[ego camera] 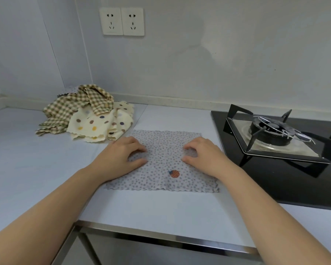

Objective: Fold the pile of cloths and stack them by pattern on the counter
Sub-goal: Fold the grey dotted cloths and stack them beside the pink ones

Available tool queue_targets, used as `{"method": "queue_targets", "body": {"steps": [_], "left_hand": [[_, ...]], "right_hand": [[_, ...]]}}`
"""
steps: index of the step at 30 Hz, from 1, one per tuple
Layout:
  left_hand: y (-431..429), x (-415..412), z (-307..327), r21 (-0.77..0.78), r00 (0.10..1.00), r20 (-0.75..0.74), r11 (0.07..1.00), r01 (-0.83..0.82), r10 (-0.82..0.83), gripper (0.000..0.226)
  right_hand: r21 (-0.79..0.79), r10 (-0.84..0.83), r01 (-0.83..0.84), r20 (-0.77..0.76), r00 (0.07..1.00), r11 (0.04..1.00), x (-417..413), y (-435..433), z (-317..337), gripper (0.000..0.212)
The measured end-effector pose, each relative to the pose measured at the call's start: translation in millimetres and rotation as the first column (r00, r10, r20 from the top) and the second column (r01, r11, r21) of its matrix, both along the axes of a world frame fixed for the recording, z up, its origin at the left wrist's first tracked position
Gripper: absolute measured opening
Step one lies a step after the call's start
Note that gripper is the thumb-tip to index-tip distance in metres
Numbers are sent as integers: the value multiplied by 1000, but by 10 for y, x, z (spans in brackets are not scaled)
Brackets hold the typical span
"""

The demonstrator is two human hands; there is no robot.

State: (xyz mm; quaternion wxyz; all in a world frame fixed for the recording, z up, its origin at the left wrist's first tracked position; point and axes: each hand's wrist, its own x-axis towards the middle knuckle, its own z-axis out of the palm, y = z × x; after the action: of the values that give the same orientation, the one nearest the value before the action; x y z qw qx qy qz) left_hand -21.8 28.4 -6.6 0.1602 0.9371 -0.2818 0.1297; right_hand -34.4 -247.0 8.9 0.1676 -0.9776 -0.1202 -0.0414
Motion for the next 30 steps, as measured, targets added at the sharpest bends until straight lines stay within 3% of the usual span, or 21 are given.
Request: {"method": "queue_targets", "body": {"steps": [4,8,11,13,15,19,21,23,25,26,28,30], "left_hand": [[16,41,-35,-9,999,13,999,-42,42,67],[4,28,-17,-56,999,39,998,-34,36,42],[-57,-22,-7,-84,994,100,996,-42,50,9],[-75,-58,1,-75,983,160,994,-81,92,8],[-53,-99,48,-172,975,186,981,-90,122,11],[-7,-138,237,-287,997,45,957,-52,67,12],[13,-131,326,-220,997,-71,975,-23,7,21],[15,-121,385,-135,994,-113,991,-23,8,16],[2,-140,441,-281,972,-235,954,-101,34,13],[-8,-152,482,-434,943,-332,887,-159,7,12],[-31,-174,560,-699,886,-448,665,-263,-120,12],[-52,-178,622,-802,841,-501,475,-361,-205,11]], "right_hand": [[-60,1,-5,-72,997,998,36,-99,19,47],[-18,28,-30,-105,994,999,9,-116,51,42],[2,-14,14,23,1000,1000,-13,-71,52,17],[26,-3,0,130,992,1000,-31,-28,52,6],[201,-16,-22,186,982,979,-52,-10,84,7],[580,-134,0,188,973,815,-96,-36,163,9],[668,-169,17,164,972,744,-104,-47,188,8],[742,-186,63,84,979,668,-102,-60,223,6],[816,-164,116,-27,986,566,-98,-76,263,5],[862,-134,141,-86,987,487,-97,-85,281,4],[946,-28,193,-192,981,260,-118,-97,330,2],[965,62,236,-244,968,112,-135,-119,355,8]]}}
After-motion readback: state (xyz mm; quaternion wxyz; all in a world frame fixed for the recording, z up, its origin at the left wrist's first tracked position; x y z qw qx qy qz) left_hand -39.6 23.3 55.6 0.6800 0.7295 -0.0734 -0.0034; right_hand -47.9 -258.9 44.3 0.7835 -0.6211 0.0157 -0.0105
